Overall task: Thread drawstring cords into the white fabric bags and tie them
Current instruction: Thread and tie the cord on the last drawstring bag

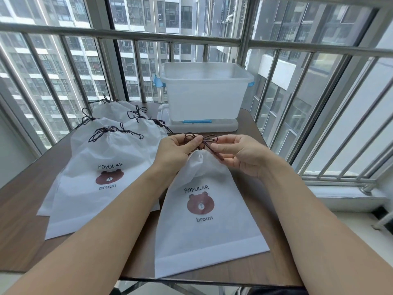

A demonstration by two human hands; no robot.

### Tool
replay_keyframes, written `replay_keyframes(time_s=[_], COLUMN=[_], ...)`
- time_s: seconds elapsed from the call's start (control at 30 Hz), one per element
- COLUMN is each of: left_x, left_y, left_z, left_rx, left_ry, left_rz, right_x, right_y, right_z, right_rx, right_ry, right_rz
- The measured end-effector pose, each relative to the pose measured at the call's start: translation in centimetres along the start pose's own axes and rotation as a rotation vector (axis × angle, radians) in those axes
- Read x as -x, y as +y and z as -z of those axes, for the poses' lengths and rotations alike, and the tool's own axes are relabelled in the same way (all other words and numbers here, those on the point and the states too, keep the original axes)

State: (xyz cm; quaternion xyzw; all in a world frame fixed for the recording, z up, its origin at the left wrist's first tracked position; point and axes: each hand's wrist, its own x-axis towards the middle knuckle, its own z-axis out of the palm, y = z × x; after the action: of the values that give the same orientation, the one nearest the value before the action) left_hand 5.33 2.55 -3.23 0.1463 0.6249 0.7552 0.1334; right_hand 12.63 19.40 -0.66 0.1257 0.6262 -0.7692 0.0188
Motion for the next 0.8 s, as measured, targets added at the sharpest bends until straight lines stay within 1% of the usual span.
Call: replay_keyframes(time_s=[0.13, 0.27, 0.33, 0.43, 0.47, 0.53, 0.67, 0.8], left_x=[-0.1, 0.1, 0.1, 0.3, 0.5, 0.6, 0.5, 0.5], left_y=[-0.1, -0.1, -0.1, -0.1, -0.1, -0.1, 0.1, 0.1], left_z=[0.1, 0.0, 0.0, -0.2, -0.3, -0.4, -0.2, -0.4], left_rx=[-0.063, -0.091, -0.133, -0.188, -0.177, -0.12, 0.103, 0.132], left_ry=[0.011, 0.021, 0.023, -0.048, -0.077, -0.087, -0.017, 0.006], left_rz=[-0.041, -0.079, -0.129, -0.217, -0.22, -0.19, -0.047, -0.037], right_x=[0.1, 0.3, 0.3, 0.0, -0.1, -0.3, -0.6, -0.9], right_y=[0.0, 0.0, -0.1, -0.3, -0.3, 0.0, 0.7, 1.2], right_z=[-0.4, -0.6, -0.7, -0.8, -0.8, -1.1, -2.1, -2.1], right_rx=[0.093, 0.174, 0.095, -0.19, -0.263, -0.3, -0.186, 0.078], right_ry=[-0.005, -0.005, -0.004, 0.004, 0.013, 0.051, 0.1, 0.156], right_rz=[-0.043, -0.038, -0.024, 0.014, 0.027, 0.074, 0.201, 0.265])
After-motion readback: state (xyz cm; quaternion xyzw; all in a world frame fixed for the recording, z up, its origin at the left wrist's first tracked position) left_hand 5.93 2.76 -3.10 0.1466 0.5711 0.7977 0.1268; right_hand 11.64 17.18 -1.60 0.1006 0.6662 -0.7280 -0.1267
